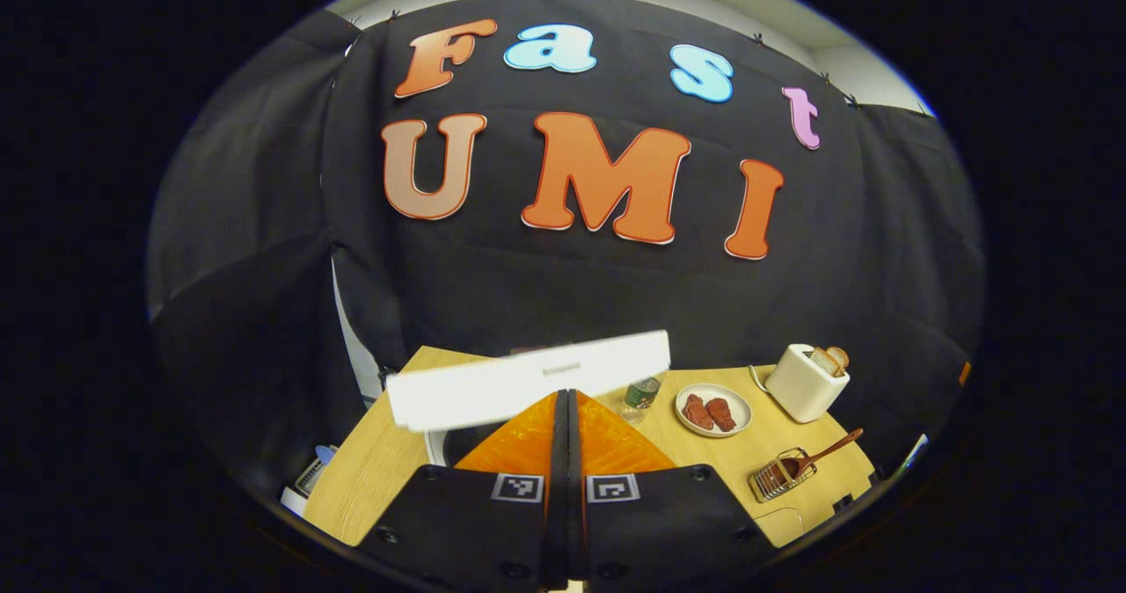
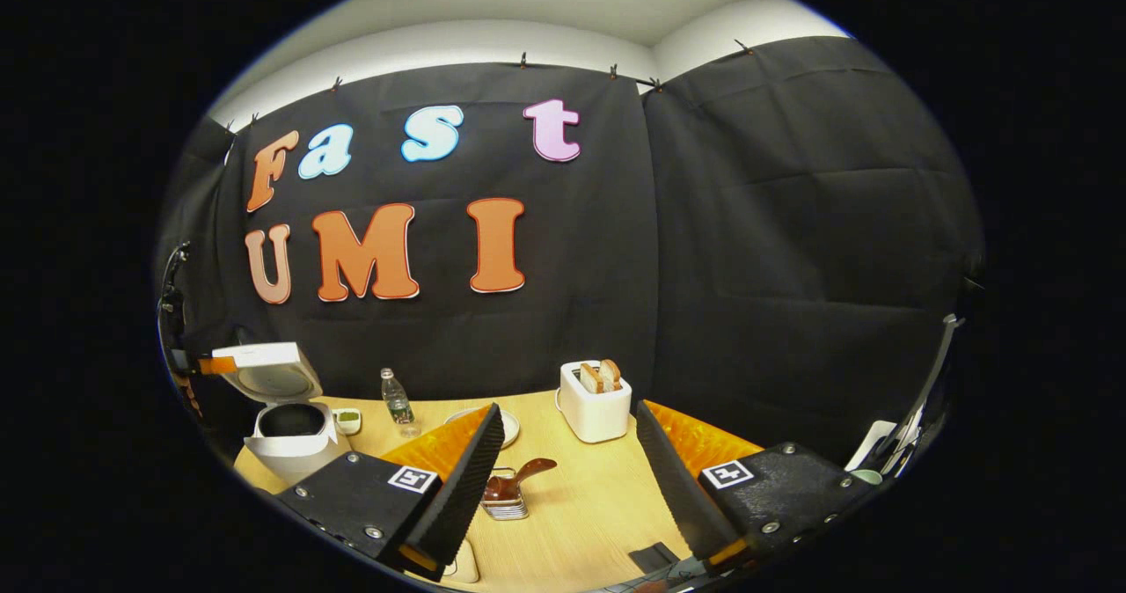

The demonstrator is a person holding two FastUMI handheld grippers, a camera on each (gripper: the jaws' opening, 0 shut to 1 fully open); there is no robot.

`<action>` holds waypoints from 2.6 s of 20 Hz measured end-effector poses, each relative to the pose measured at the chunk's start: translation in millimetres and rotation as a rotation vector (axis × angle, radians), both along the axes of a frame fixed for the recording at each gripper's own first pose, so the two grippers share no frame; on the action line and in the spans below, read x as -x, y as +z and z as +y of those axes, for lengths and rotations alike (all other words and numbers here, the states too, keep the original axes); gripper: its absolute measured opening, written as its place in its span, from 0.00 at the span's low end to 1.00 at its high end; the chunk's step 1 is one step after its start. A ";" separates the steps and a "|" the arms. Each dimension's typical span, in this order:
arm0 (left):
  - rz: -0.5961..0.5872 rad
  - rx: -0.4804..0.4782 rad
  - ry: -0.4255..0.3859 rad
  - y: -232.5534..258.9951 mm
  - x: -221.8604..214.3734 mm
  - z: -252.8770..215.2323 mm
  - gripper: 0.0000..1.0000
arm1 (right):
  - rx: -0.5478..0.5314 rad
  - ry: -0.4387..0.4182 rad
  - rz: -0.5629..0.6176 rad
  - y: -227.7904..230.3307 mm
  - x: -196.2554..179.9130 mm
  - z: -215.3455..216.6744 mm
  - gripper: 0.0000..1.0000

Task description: Close the left gripper, press the button to open the rice cooker; take a wooden spoon from the chopstick holder with the right hand, scoop a spoonful of rice and pour it into the rice cooker, then put the wooden spoon back into the chopstick holder.

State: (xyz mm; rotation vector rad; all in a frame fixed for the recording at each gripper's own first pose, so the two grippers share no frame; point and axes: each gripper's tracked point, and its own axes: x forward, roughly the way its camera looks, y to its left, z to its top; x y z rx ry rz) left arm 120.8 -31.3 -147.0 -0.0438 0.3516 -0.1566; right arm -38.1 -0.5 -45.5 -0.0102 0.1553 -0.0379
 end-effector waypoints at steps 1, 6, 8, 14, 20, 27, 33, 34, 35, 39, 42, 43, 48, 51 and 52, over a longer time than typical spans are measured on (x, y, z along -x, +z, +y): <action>-0.024 -0.006 0.006 11.6 4.9 3.8 0.03 | -0.009 -0.001 -0.012 1.0 -0.9 0.7 0.94; -0.121 -0.050 0.065 62.6 24.9 27.3 0.05 | -0.061 0.014 -0.002 -10.1 -5.4 12.1 0.94; -0.157 -0.047 0.088 81.3 32.8 36.4 0.05 | -0.084 0.026 0.008 -17.3 -8.2 18.5 0.93; -0.245 -0.060 0.135 123.4 56.3 58.3 0.05 | -0.110 0.042 0.054 -52.3 -23.1 29.3 0.94; -0.277 -0.068 0.127 139.2 80.1 60.5 0.53 | -0.106 0.062 0.161 -123.7 -45.8 38.7 0.94; -0.249 -0.036 0.160 133.8 99.0 70.3 0.85 | -0.273 0.020 0.304 -196.4 -75.0 38.3 0.94; -0.228 -0.067 0.235 126.1 108.2 90.3 1.00 | -0.386 0.007 0.364 -232.3 -100.0 45.1 0.87; -0.223 -0.054 0.244 123.6 108.6 92.8 1.00 | -0.399 0.007 0.375 -237.3 -102.5 47.1 0.86; -0.217 -0.048 0.257 122.3 108.7 95.9 1.00 | -0.411 0.007 0.384 -241.5 -105.8 48.4 0.84; -0.204 -0.065 0.301 117.7 105.8 102.8 1.00 | -0.433 0.037 0.375 -242.7 -121.4 54.3 0.70; -0.201 -0.069 0.330 116.0 102.1 98.5 1.00 | -0.433 0.052 0.397 -248.0 -126.4 56.4 0.56; -0.196 -0.063 0.338 115.5 101.6 95.0 1.00 | -0.442 0.056 0.393 -246.7 -128.7 56.5 0.51; -0.179 -0.048 0.371 109.8 95.1 79.7 1.00 | -0.534 0.084 0.445 -237.9 -134.1 70.5 0.24; -0.182 -0.052 0.366 107.6 101.0 73.2 1.00 | -0.467 0.116 0.436 -228.3 -140.8 81.3 0.16; -0.190 -0.053 0.356 107.2 104.7 71.6 1.00 | -0.445 0.134 0.419 -220.2 -142.2 85.7 0.12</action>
